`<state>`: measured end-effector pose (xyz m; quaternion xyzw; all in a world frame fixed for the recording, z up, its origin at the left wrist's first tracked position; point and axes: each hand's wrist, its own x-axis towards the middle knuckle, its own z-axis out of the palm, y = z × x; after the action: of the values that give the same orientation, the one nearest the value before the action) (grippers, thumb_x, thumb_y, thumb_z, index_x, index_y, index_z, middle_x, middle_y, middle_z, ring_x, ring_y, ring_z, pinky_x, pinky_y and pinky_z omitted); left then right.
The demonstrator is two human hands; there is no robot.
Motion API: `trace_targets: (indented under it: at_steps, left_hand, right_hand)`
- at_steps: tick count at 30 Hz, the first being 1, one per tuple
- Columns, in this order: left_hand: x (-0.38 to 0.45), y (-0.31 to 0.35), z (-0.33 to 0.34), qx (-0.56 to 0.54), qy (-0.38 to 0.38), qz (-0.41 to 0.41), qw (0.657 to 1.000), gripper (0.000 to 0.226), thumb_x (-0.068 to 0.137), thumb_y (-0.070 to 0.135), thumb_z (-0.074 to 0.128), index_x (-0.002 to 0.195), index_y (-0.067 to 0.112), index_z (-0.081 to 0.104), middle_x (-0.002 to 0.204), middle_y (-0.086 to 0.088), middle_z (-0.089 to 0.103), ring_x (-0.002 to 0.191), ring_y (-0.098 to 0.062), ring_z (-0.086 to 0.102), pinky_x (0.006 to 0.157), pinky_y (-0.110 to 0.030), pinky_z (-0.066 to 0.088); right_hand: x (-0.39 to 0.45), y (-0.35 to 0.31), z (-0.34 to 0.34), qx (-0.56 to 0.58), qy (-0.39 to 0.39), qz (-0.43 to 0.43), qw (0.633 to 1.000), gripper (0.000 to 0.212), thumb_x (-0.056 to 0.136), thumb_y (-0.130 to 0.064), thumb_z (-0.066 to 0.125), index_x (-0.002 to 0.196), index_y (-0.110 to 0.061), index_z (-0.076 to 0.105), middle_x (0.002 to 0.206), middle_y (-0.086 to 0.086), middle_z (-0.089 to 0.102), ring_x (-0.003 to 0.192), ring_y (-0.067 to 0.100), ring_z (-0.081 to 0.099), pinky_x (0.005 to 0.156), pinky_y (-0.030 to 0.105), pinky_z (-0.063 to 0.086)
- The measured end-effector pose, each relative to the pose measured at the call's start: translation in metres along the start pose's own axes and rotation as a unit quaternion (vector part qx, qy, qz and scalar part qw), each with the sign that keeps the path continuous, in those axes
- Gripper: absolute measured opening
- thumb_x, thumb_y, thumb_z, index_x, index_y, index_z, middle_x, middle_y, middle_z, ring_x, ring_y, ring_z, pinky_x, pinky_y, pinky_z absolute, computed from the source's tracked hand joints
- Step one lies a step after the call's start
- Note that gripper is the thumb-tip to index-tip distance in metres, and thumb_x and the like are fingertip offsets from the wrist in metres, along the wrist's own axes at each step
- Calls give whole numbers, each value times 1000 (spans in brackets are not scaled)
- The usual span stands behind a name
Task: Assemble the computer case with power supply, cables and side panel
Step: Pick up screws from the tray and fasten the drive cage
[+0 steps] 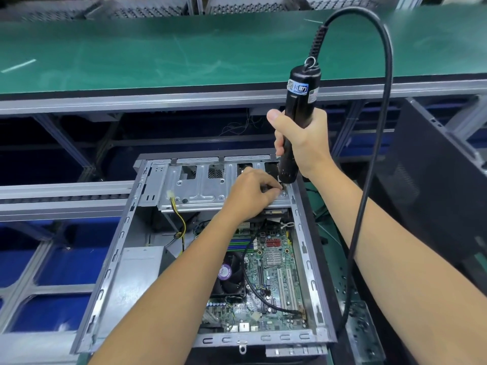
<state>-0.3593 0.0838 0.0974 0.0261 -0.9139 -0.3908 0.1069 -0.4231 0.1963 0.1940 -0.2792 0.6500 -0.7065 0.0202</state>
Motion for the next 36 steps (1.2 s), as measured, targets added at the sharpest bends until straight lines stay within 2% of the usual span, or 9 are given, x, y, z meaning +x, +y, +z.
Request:
trace_targets:
  at_steps: [4, 7, 14, 19, 24, 27, 32, 36]
  left_hand:
    - [1, -1, -4, -37, -3, -29, 999, 13, 88, 15, 65, 91, 22, 75, 84, 18, 60, 102, -9, 44, 82, -24, 36]
    - [1, -1, -3, -33, -6, -30, 999, 12, 88, 15, 65, 91, 22, 75, 86, 15, 61, 101, -8, 43, 83, -23, 34]
    - [0, -1, -3, -25, -16, -26, 999, 13, 87, 16, 64, 90, 25, 73, 88, 12, 62, 100, -8, 41, 81, -22, 32]
    - [0, 1, -1, -16, -17, -16, 1000, 10, 85, 19, 68, 90, 26, 75, 79, 14, 59, 94, -6, 39, 72, -15, 32]
    - [-1, 3, -1, -12, -17, -12, 1000, 7, 84, 23, 72, 87, 29, 74, 84, 10, 63, 95, -10, 41, 77, -25, 38]
    - [-1, 4, -2, -19, -18, -13, 1000, 7, 83, 22, 72, 85, 28, 73, 79, 17, 59, 93, -9, 40, 75, -23, 34]
    - [-2, 3, -1, -12, -20, -11, 1000, 6, 84, 22, 72, 87, 28, 74, 85, 12, 63, 95, -11, 41, 79, -30, 40]
    - [-2, 3, -2, -11, -16, 0, 1000, 8, 84, 22, 72, 87, 30, 73, 81, 13, 61, 91, -10, 40, 73, -26, 34]
  right_hand:
    - [1, 2, -7, 28, 15, 8, 999, 33, 87, -22, 70, 59, -17, 53, 51, 4, 52, 40, 21, 48, 48, 29, 45]
    - [1, 4, -10, 40, 22, 14, 999, 32, 86, -23, 70, 60, -17, 53, 52, 7, 50, 40, 21, 47, 49, 29, 45]
    - [-1, 3, -6, 21, 6, -8, 1000, 35, 88, -20, 69, 59, -12, 51, 52, 13, 49, 41, 24, 47, 48, 30, 44]
    - [-1, 3, -5, 18, -14, -5, 1000, 36, 87, -19, 69, 58, -10, 50, 51, 10, 49, 42, 25, 46, 49, 31, 43]
    - [-2, 7, -2, 17, -14, -4, 1000, 31, 87, -18, 68, 61, -9, 53, 51, 7, 50, 42, 22, 47, 49, 28, 44]
    - [-2, 9, -1, 15, -27, -6, 1000, 30, 86, -19, 69, 63, -8, 53, 51, 7, 50, 43, 23, 47, 49, 30, 45]
    - [-3, 11, -4, 29, -47, -10, 998, 32, 82, -28, 70, 64, -7, 53, 52, 7, 51, 42, 23, 47, 50, 30, 46]
    - [-2, 11, -9, 59, -56, -4, 997, 34, 80, -29, 71, 64, -5, 52, 52, 8, 49, 43, 24, 46, 49, 32, 45]
